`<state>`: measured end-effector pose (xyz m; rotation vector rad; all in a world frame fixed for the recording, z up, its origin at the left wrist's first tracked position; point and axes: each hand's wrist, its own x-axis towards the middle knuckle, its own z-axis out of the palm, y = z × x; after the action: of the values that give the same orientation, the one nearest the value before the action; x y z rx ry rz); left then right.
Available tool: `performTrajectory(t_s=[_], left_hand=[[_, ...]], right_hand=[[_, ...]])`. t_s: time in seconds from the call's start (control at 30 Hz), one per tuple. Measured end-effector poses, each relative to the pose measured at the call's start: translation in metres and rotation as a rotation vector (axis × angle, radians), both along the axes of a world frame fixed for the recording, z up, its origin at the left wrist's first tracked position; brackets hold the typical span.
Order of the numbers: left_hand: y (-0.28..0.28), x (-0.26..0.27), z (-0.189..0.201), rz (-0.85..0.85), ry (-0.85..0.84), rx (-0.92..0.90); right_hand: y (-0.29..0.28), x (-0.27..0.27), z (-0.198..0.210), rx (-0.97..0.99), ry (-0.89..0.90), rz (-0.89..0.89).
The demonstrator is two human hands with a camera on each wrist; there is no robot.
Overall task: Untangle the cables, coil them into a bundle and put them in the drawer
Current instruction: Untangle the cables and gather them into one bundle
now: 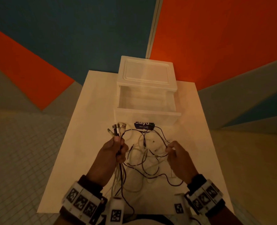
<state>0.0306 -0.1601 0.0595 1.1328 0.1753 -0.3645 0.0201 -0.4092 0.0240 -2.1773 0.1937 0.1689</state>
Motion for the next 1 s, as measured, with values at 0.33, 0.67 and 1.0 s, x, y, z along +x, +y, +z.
performTrajectory(t_s=[0.33, 0.67, 1.0], left_hand=[[-0.020, -0.005, 0.006, -0.053, -0.061, 0.105], [-0.005, -0.001, -0.005, 0.026, 0.058, 0.058], [-0.020, 0.001, -0.004, 0.085, 0.089, 0.039]], right_hand=[[0.045, -0.040, 0.014, 0.164, 0.021, 0.475], [0.024, -0.011, 0.034, 0.482, 0.119, 0.129], [0.065, -0.012, 0.061, 0.282, -0.213, 0.288]])
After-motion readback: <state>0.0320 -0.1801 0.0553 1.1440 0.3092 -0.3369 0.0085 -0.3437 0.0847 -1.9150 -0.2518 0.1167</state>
